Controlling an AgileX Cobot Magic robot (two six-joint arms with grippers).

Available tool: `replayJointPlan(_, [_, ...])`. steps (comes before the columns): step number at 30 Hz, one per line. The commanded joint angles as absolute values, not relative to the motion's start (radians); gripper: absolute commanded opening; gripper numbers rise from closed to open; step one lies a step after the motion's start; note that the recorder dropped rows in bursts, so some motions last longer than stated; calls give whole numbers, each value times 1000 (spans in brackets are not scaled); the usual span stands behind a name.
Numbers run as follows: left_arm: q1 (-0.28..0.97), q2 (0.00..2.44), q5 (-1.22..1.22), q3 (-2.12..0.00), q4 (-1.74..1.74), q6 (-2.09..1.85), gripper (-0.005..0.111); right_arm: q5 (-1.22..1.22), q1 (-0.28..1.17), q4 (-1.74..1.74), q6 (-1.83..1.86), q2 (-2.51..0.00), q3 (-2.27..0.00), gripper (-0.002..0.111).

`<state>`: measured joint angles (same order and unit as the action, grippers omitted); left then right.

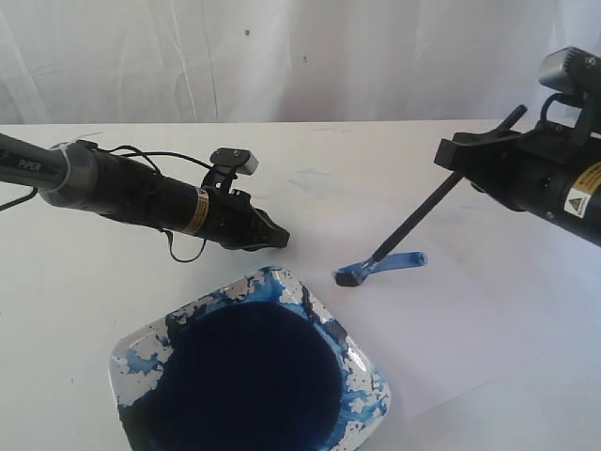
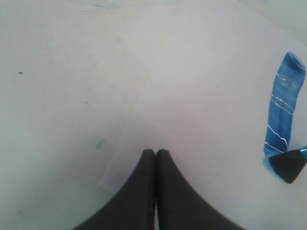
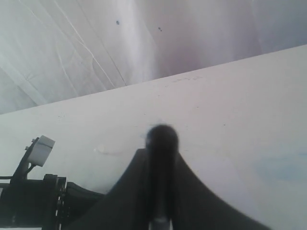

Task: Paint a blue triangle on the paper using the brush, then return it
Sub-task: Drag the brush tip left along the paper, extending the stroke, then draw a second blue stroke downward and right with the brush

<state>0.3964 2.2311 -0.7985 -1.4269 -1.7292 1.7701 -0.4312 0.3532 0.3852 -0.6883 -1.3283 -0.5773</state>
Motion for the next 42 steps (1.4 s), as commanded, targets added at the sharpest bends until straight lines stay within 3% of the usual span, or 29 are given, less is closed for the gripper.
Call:
replayJointPlan(1, [403, 2226, -783, -1432, -1744, 1773, 0, -393, 348, 404, -685, -1276, -536, 5])
replayJointPlan(15, [403, 2226, -783, -1432, -1744, 1773, 0, -347, 348, 404, -722, -1082, -417, 5])
replayJointPlan(42, [403, 2226, -783, -1432, -1744, 1773, 0, 56, 348, 400, -767, -671, -307, 5])
